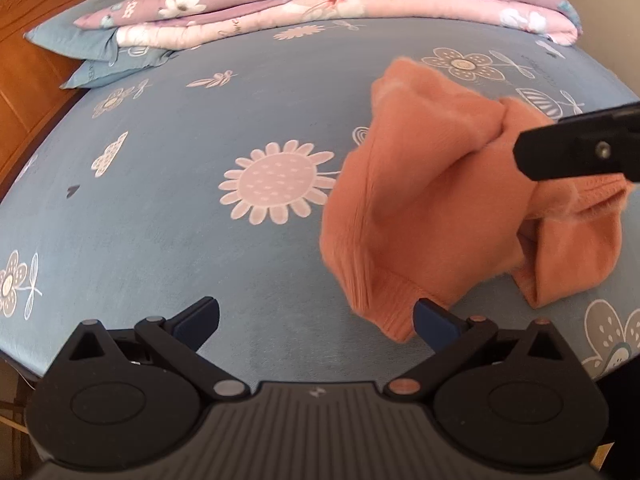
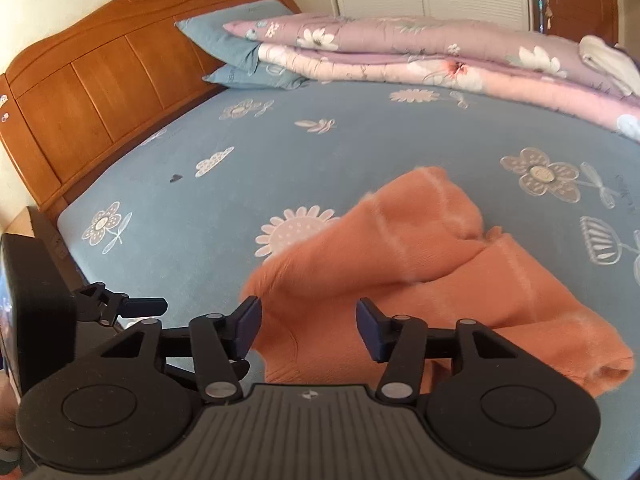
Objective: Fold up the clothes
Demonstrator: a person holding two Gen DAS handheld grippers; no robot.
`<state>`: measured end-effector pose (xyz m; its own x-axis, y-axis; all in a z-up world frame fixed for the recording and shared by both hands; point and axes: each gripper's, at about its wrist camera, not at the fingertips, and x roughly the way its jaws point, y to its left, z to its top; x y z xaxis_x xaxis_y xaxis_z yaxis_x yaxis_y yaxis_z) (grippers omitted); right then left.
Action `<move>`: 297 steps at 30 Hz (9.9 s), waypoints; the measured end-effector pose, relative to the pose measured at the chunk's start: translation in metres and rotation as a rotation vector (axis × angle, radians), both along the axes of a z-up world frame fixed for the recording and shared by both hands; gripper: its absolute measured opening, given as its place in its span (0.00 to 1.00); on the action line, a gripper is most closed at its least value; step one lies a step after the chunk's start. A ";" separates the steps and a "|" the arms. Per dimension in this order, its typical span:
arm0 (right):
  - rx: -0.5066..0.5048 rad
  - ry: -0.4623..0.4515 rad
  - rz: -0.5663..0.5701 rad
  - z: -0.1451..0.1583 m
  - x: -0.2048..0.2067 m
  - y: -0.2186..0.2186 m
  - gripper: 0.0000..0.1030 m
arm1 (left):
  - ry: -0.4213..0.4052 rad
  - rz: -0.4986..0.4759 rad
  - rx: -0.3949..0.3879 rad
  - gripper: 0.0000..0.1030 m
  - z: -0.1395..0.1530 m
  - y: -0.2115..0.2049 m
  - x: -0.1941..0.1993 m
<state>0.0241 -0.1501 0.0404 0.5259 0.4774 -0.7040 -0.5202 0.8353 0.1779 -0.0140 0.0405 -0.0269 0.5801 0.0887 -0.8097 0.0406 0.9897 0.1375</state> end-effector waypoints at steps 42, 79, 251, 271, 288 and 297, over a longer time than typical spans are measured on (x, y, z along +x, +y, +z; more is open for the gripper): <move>-0.124 0.193 -0.235 -0.078 -0.027 -0.086 0.63 | 0.074 -0.164 -0.159 0.50 -0.050 0.005 0.077; -0.352 -0.352 0.022 -0.114 -0.013 0.001 0.63 | -0.097 -0.350 -0.411 0.18 0.100 -0.039 0.156; -0.458 -0.142 -0.460 -0.054 0.067 -0.176 0.05 | -0.292 -0.530 -0.198 0.07 0.100 -0.074 0.260; -0.482 -0.024 -0.458 -0.120 0.112 -0.149 0.27 | -0.292 -0.561 -0.184 0.07 0.100 -0.080 0.245; -0.390 0.015 -0.175 -0.024 0.070 -0.178 0.24 | -0.075 -0.665 -0.069 0.07 0.111 -0.060 0.198; -0.435 -0.071 -0.137 -0.044 0.070 -0.157 0.57 | -0.108 -0.671 -0.131 0.07 0.124 -0.086 0.210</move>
